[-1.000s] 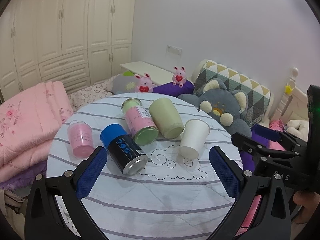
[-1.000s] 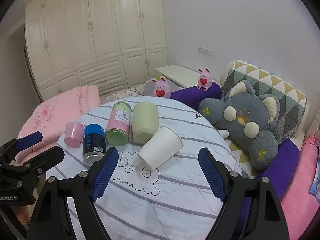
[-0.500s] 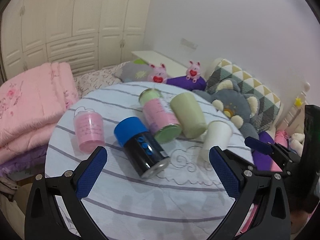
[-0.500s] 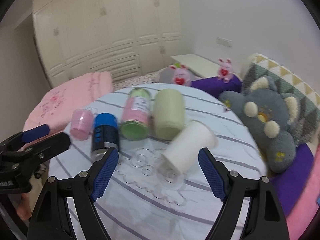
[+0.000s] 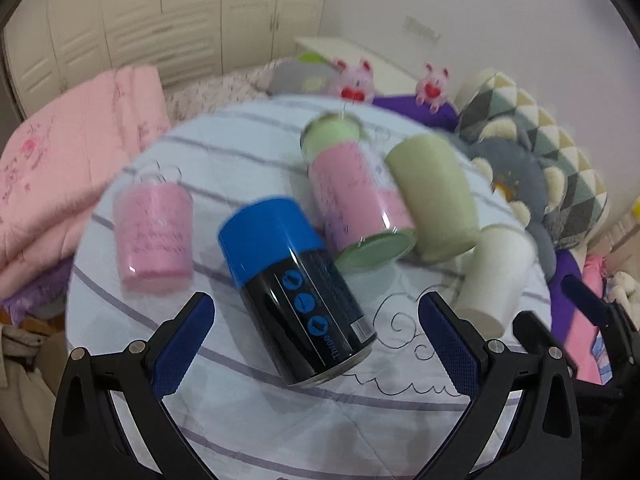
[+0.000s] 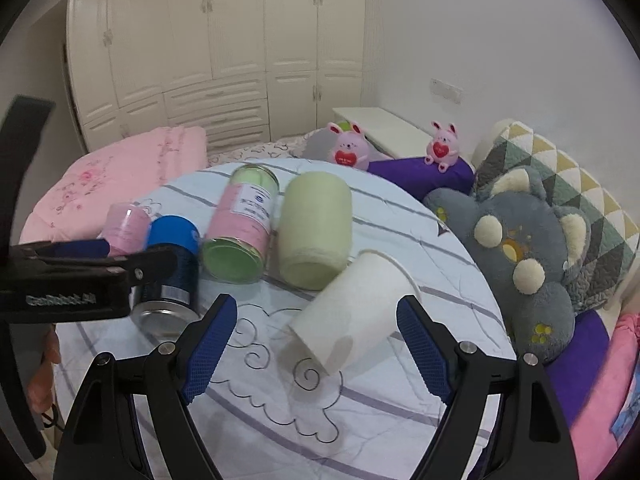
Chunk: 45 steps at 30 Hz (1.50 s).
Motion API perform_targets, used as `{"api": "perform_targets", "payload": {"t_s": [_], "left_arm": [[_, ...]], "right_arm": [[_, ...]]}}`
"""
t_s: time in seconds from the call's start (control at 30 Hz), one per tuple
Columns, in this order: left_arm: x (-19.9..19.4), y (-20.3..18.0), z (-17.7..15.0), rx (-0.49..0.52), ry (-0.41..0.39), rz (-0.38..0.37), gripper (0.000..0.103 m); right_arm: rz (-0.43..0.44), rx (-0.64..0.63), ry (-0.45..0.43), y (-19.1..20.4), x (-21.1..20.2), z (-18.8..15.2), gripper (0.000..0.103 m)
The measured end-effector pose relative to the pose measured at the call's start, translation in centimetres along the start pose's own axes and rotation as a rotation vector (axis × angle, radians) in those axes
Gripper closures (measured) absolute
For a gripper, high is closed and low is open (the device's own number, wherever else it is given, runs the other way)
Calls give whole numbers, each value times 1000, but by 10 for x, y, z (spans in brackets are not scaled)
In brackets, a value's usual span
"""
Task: Flip cup upright
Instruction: 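Move the left gripper down to the blue-and-black cup lying on its side, then bring the right gripper over the blue-and-black cup and grasp its body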
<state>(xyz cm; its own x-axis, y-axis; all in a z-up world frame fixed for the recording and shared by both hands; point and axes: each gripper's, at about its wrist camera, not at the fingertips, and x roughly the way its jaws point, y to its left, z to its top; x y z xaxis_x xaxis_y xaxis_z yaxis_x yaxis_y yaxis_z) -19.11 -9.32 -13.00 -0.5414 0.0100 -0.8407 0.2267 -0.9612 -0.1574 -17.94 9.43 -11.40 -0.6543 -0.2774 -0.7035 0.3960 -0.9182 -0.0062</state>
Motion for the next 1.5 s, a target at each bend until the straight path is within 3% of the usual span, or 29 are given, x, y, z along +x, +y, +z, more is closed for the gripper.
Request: {"api": "perform_targets", "payload": {"t_s": [0.17,0.23,0.33,0.37,0.67,0.8,1.2,1.33,1.43,1.5], "left_arm": [[27,6,-3,-64,86,-4,0],[31,7,-3,-74,85,-3,1],[37,11,-3,-86,101,6,22],[39,11,-3,-85,109,6,22],[29,6,-10,-32,120,-13,23],[15,-3,-19,38,115,-18,24],[-16,-38,-60,218,81,-121,28],[-16,-37,-66,244,55,-164,34],[-14,-39,-67,241,51,-169,31],[-15,-37,-67,249,54,-151,22]], "right_arm": [[8,7,17,-7,11,1,20],[16,11,16,-8,13,2,20],[25,21,14,-12,14,1,20],[28,25,14,-13,15,1,20],[37,45,21,-17,14,-1,20],[31,43,23,-16,10,-4,20],[5,87,64,-18,-11,-27,20],[19,106,82,-18,-14,-34,20],[42,127,113,-18,-11,-37,20],[60,150,126,-19,-10,-39,20]]}}
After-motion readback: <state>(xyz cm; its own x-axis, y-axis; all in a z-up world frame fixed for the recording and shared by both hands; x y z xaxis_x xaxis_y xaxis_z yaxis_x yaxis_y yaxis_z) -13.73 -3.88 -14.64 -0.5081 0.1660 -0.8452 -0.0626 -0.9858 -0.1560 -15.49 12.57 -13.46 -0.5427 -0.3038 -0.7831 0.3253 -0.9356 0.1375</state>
